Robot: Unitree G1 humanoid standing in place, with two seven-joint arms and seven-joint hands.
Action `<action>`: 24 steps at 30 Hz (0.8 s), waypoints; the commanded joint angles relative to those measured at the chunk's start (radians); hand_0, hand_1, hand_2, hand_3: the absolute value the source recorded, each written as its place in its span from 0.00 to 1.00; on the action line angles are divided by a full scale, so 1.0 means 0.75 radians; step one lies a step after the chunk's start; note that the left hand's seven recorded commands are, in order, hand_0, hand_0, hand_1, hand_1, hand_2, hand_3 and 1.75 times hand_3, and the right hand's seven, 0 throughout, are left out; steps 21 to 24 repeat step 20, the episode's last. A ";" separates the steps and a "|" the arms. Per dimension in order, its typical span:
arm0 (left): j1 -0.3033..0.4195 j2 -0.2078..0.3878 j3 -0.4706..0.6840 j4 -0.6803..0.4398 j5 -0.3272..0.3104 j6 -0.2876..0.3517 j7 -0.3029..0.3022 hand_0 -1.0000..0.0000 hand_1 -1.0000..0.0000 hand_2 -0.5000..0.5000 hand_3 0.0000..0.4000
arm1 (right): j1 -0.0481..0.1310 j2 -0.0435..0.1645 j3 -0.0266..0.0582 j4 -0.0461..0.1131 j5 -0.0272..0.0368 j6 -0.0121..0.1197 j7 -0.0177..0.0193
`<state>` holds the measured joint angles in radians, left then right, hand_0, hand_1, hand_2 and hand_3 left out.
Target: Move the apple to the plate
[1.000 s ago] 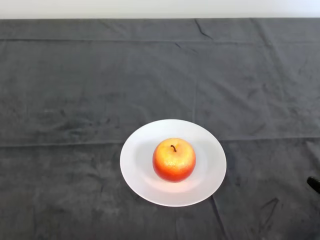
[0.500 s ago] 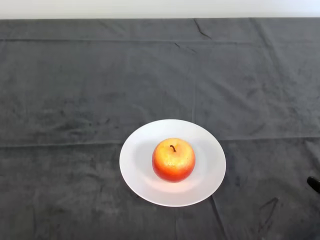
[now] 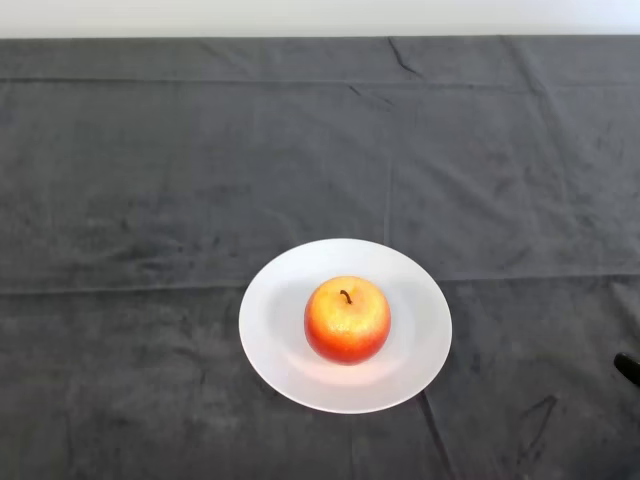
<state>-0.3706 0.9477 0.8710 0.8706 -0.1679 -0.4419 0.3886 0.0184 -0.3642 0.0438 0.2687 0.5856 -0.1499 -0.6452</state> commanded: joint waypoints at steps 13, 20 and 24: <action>-0.022 0.115 -0.046 0.023 -0.008 -0.028 -0.007 1.00 1.00 0.50 0.00 | -0.015 0.016 0.027 0.060 0.0499 0.032 -0.0033; -0.024 0.117 -0.051 0.029 -0.011 -0.030 -0.007 1.00 1.00 0.50 0.00 | -0.015 0.014 0.023 0.066 0.0511 0.030 0.0030; -0.024 0.117 -0.051 0.029 -0.011 -0.030 -0.007 1.00 1.00 0.50 0.00 | -0.015 0.014 0.023 0.066 0.0511 0.030 0.0030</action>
